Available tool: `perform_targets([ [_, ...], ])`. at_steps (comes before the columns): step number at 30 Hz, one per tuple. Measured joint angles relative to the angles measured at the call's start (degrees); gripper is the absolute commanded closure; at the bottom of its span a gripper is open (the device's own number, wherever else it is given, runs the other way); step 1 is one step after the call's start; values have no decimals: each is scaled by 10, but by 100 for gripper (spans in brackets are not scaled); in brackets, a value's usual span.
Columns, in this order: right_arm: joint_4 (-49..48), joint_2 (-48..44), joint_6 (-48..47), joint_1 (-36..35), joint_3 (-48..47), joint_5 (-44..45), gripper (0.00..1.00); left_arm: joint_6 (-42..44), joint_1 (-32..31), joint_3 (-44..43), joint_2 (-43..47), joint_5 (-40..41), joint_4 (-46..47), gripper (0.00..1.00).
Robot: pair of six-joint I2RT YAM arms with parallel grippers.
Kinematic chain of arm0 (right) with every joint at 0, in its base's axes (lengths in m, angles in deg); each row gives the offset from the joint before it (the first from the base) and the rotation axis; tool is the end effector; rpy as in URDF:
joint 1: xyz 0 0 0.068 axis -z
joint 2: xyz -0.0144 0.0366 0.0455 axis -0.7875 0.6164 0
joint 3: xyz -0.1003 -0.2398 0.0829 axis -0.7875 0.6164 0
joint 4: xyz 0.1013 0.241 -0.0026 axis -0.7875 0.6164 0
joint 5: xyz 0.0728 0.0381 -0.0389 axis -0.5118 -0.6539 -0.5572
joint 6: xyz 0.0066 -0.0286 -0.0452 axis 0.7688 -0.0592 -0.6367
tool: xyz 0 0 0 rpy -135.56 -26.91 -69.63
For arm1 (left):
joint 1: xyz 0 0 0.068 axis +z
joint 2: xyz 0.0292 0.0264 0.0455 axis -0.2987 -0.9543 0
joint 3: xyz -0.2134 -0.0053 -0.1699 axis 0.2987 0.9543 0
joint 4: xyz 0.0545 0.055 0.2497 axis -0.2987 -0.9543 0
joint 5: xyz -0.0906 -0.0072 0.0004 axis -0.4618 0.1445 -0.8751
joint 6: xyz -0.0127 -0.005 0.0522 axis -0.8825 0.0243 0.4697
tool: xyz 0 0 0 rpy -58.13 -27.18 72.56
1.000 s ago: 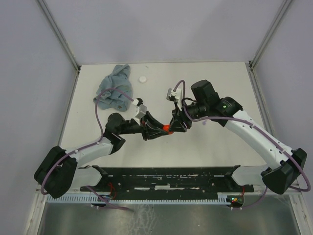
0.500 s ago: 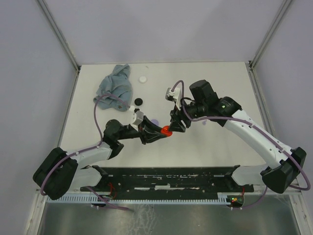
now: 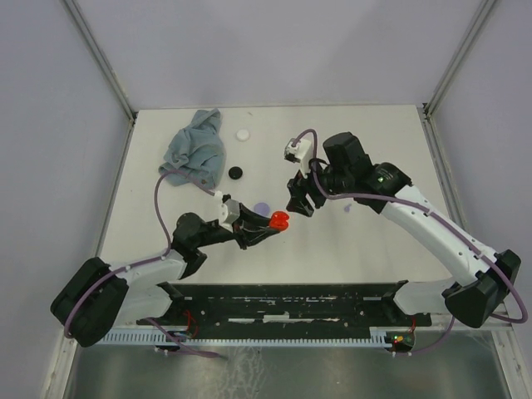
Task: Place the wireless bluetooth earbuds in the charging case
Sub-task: Open the charging case, then pick up the earbud from the center of the board.
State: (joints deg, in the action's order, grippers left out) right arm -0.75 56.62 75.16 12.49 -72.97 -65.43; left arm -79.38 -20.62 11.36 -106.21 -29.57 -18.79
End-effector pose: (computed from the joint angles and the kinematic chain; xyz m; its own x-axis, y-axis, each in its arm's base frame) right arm 0.2037 0.1875 0.3701 -0.3806 -0.4567 -0.8041 -0.8851 0.4317 0.1737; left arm 0.1541 -0.1515 0.2331 -0.0232 -0.1885 -0.9818 0.9913 0.1229 -0.0470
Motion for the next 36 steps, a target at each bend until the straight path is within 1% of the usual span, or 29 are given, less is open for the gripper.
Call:
perform_targets([
  [5,6,20,13,3,-19,70,27,24,1,33,8,78,-2,97],
  [10,11,76,22,16,-40,139,27,24,21,67,-8,129,25,97],
  [14,12,134,42,44,-45,184,27,24,36,86,-15,160,40,97],
  [21,8,229,111,131,-67,267,28,24,38,100,-12,197,50,97],
  [25,3,283,152,172,-87,316,31,24,38,100,-12,209,50,97],
  [30,1,334,203,203,-116,350,35,27,38,100,-12,207,50,97],
  [36,2,405,242,224,-174,368,47,40,38,100,-12,203,50,97],
])
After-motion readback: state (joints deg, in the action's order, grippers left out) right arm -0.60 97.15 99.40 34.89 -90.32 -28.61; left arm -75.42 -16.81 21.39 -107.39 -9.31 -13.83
